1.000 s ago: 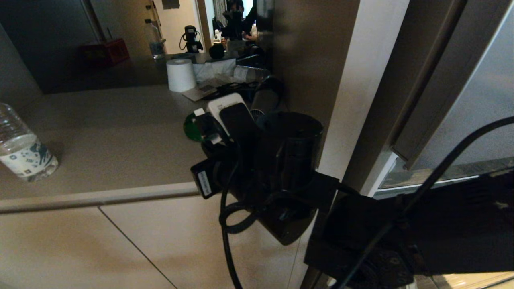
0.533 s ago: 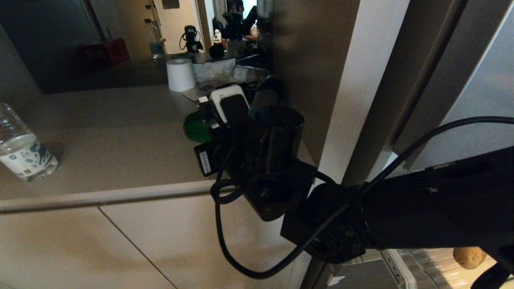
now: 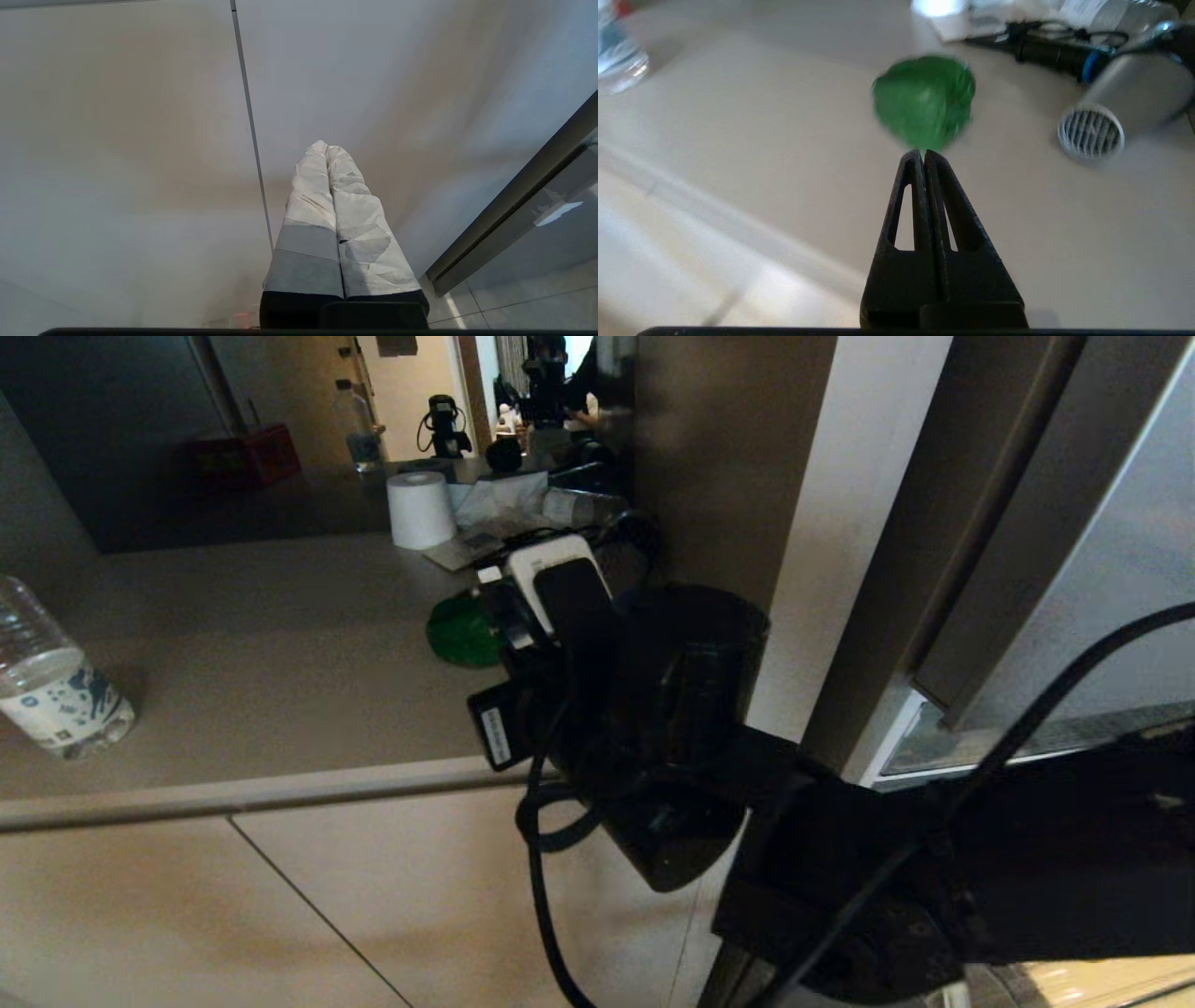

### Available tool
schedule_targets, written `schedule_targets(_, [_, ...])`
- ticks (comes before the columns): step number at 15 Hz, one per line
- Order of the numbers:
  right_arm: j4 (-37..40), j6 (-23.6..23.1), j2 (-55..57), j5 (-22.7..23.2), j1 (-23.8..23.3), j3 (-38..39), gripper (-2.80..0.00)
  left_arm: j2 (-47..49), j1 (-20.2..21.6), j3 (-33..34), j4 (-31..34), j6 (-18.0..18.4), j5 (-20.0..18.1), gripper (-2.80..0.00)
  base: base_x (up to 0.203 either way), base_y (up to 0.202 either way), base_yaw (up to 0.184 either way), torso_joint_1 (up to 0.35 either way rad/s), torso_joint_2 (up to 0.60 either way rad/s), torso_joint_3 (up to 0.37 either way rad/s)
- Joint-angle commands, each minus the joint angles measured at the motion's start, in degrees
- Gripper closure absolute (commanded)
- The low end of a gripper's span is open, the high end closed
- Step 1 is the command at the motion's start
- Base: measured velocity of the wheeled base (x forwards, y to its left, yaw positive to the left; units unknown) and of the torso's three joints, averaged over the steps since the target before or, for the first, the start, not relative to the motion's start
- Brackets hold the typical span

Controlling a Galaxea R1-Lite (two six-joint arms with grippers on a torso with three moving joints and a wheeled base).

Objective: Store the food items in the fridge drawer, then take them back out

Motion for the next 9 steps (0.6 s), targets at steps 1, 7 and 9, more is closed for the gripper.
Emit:
schedule_targets(1, [-0.27, -0.05, -9.63, -0.32, 2.07, 9.39, 0.0, 0.01, 0.01, 0.0, 0.02, -0.01, 0.02, 0.0, 0.0, 0.0, 0.0, 0.0, 0.0, 0.0])
schedule_targets(7, [-0.34, 0.23, -22.12, -1.03, 4.0, 29.89, 0.0, 0.01, 0.01, 0.0, 0.02, -0.01, 0.02, 0.0, 0.0, 0.0, 0.0, 0.0, 0.0, 0.0])
schedule_targets(9, [-0.4, 0.49, -24.87, -1.7, 3.98, 35.99, 0.0, 0.01, 0.01, 0.0, 0.02, -0.01, 0.02, 0.0, 0.0, 0.0, 0.0, 0.0, 0.0, 0.0])
